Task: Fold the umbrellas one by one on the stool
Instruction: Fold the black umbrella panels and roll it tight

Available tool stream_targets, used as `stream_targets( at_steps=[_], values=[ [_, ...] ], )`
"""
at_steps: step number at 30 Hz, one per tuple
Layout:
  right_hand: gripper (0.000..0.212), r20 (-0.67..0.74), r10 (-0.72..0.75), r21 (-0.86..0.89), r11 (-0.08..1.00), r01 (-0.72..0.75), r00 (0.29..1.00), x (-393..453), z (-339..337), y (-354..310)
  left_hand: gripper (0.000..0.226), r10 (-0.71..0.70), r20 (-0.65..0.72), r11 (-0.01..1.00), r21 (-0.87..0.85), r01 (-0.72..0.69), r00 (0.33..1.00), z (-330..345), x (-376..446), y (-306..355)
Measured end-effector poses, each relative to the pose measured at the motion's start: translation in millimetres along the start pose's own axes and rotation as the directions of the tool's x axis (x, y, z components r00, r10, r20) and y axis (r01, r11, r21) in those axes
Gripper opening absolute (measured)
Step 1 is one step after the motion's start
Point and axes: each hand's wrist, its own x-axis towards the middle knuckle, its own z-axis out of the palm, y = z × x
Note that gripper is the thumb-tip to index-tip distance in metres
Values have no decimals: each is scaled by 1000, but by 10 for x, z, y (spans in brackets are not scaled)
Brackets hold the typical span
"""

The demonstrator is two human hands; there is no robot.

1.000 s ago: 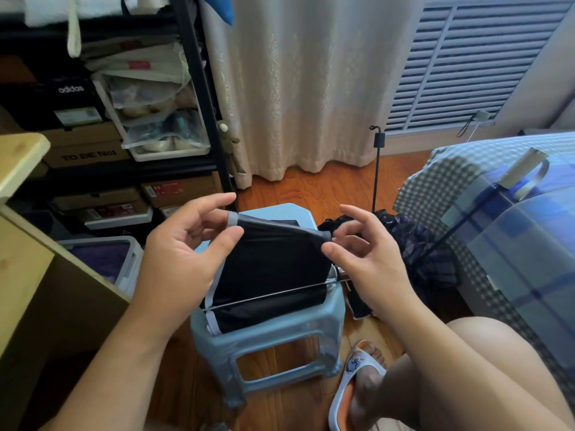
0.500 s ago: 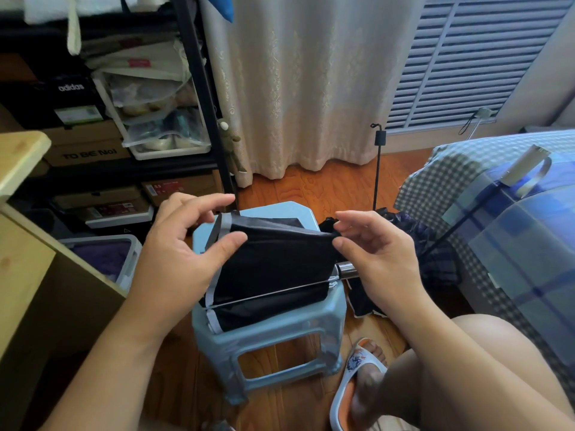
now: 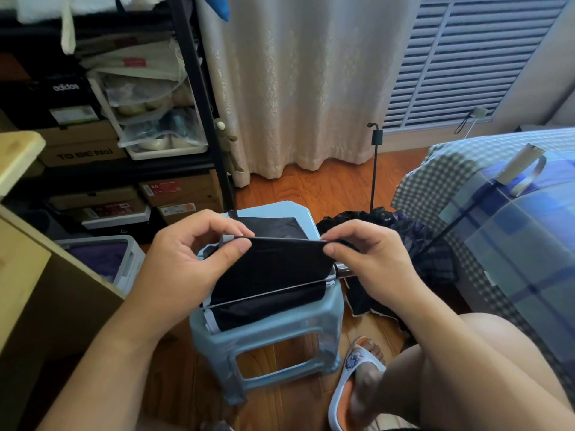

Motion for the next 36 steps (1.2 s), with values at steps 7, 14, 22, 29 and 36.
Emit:
stream_targets(
  at_steps=[7,14,22,29,36],
  values=[
    [27,60,89,192,976,-99,994,53,28,-2,9,-8,-38,999,-53,6,999,-17,8,57],
    [20,13,146,293,945,-143,989,101,9,-15,8,-63,-93,992,-116,52,994,-39,48,-21],
    [16,-36,163,168,973,-155,986,40,70,38,13,-89,-111,992,-98,79,990,-50,55,-57],
    [22,-91,125,-1,992,-125,988,-31,96,-23,11,-105,-120,991,-97,94,987,-45,45,-72],
    [24,-171,68,210,977,-31,983,-27,105,-91,10,-86,-130,992,-102,73,988,-31,37,-60]
  ],
)
